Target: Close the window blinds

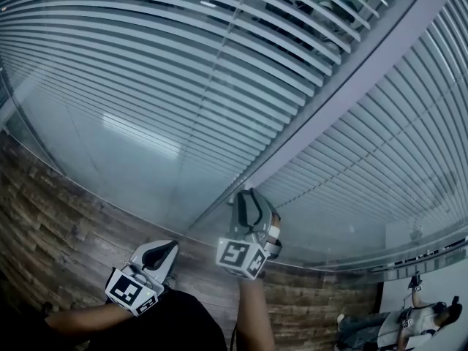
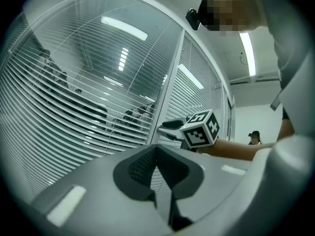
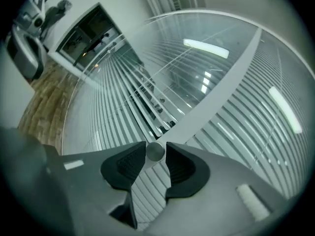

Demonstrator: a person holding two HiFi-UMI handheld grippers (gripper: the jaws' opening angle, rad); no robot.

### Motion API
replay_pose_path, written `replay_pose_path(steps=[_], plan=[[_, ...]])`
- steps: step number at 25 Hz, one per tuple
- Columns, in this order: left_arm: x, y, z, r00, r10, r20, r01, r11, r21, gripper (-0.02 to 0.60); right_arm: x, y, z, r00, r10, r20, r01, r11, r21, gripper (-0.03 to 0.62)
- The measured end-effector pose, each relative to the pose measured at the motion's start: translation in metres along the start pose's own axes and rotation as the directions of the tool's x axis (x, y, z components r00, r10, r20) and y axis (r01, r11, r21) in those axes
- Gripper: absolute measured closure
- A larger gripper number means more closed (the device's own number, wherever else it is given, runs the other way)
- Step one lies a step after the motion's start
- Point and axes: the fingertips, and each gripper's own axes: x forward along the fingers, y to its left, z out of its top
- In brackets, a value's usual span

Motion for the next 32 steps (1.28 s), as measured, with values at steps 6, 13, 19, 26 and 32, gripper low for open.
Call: replay_pose_path(steps=[6, 13, 19, 26, 32], plan=[[-0.009, 0.002, 0.008, 1.000, 0.016, 0.005, -0.016, 1.000, -0.010, 0.581, -0.008, -0.009, -0.003, 0.995, -0.018, 0.095, -0.038, 0.830, 0.556, 0.430], [-0.025, 0.004, -0.010, 0.999, 0.025, 0.024, -0.026, 0.998, 0.050, 0.581, -0.002, -0.002, -0.018, 0.987, -0.133, 0.086, 0.023, 0.661, 0.750, 0.442], [-0.027, -0.001, 0.003, 0.999, 0.036, 0.012, -0.036, 0.999, 0.041, 0.581, 0.001, -0.014, -0.010, 0.987, -0.131, 0.089, 0.012, 0.626, 0.780, 0.455], [-0.037, 0.007, -0.006, 0.998, 0.050, 0.032, -0.051, 0.998, 0.026, 0.581, 0.000, -0.005, -0.014, 0.990, -0.123, 0.064, 0.042, 0.707, 0.706, 0.473], [-0.035, 0.005, -0.009, 0.998, 0.050, 0.033, -0.051, 0.998, 0.023, 0.581, 0.004, 0.000, -0.012, 0.996, -0.078, 0.032, 0.047, 0.836, 0.547, 0.476]])
